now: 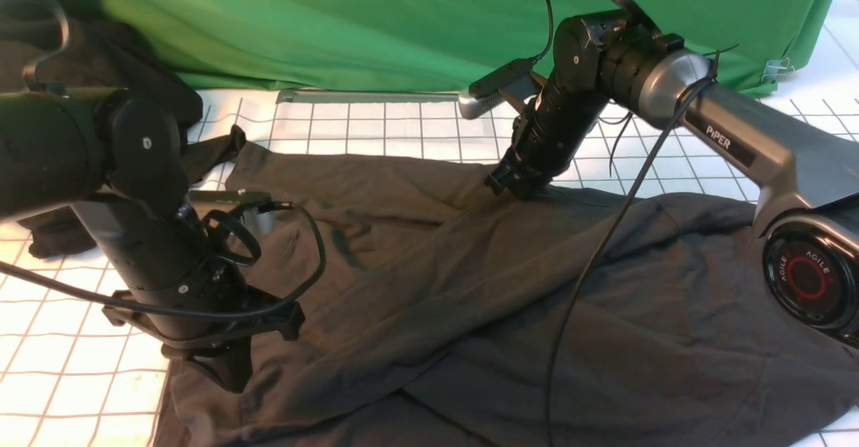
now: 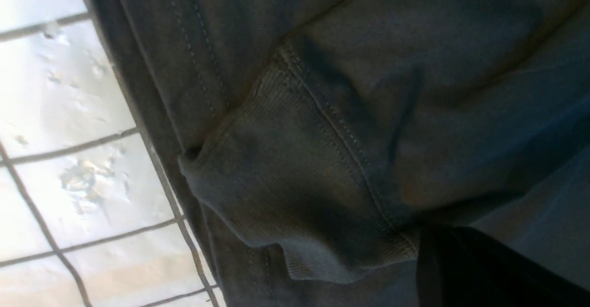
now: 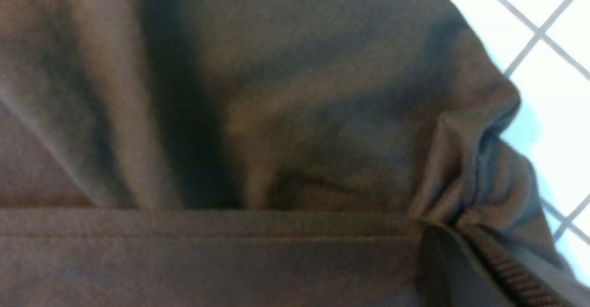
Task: Fold a long-sleeved shirt over a white checkered tablecloth.
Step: 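Fold the left side of the dark shirt inward over its body with the left gripper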
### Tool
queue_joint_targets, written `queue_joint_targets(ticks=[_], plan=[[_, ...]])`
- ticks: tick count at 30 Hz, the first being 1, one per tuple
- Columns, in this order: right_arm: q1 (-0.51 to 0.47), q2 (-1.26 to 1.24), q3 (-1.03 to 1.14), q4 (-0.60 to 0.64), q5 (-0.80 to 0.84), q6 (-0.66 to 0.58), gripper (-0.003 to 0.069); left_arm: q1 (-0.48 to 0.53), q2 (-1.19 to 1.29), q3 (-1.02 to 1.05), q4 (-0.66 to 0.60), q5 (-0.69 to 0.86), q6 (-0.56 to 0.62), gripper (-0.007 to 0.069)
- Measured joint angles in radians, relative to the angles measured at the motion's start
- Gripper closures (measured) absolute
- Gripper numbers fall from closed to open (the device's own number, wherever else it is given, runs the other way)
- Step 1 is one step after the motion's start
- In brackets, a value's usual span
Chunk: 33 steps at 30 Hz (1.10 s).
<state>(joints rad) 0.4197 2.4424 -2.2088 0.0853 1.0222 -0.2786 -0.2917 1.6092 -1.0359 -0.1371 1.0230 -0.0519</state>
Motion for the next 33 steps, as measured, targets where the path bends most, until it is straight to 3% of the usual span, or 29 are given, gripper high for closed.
queue_joint_targets(ticks=[7, 17, 21, 22, 23, 25, 27, 30, 31, 32, 33], plan=[[-0.014, -0.003, -0.040, 0.000, -0.062, 0.005, 0.0648, 0.000, 0.000, 0.000, 0.000, 0.000, 0.000, 0.0624], [-0.043, -0.001, -0.046, -0.004, -0.280, 0.048, 0.0627, 0.000, 0.000, 0.000, 0.000, 0.004, 0.001, 0.0624], [-0.043, -0.001, -0.047, -0.004, -0.317, 0.048, 0.0461, 0.000, 0.000, 0.000, 0.000, 0.030, 0.001, 0.0624], [-0.043, -0.001, -0.048, -0.007, -0.310, 0.048, 0.0333, 0.000, 0.000, 0.000, 0.000, 0.044, 0.001, 0.0624], [-0.043, -0.002, -0.048, -0.008, -0.308, 0.048, 0.0319, 0.000, 0.000, 0.000, 0.000, 0.046, 0.001, 0.0624], [-0.043, -0.006, -0.048, -0.025, -0.264, 0.048, 0.0195, 0.000, 0.000, 0.000, 0.000, 0.074, 0.001, 0.0624], [-0.043, -0.015, -0.048, -0.041, -0.224, 0.049, 0.0172, 0.000, 0.000, 0.000, 0.001, 0.081, 0.001, 0.0624], [-0.043, -0.054, -0.048, -0.085, -0.095, 0.059, 0.0233, 0.000, 0.000, 0.000, 0.002, 0.086, 0.001, 0.0623], [-0.048, -0.095, -0.048, -0.099, 0.000, 0.048, 0.0365, 0.000, 0.000, 0.000, 0.010, 0.085, 0.001, 0.0624], [-0.048, -0.100, -0.048, -0.099, 0.000, 0.045, 0.0365, 0.000, 0.000, 0.000, 0.011, 0.084, 0.001, 0.0624], [-0.057, -0.147, -0.048, -0.103, 0.094, 0.037, 0.0538, 0.000, 0.000, 0.000, 0.016, 0.073, 0.001, 0.0624]])
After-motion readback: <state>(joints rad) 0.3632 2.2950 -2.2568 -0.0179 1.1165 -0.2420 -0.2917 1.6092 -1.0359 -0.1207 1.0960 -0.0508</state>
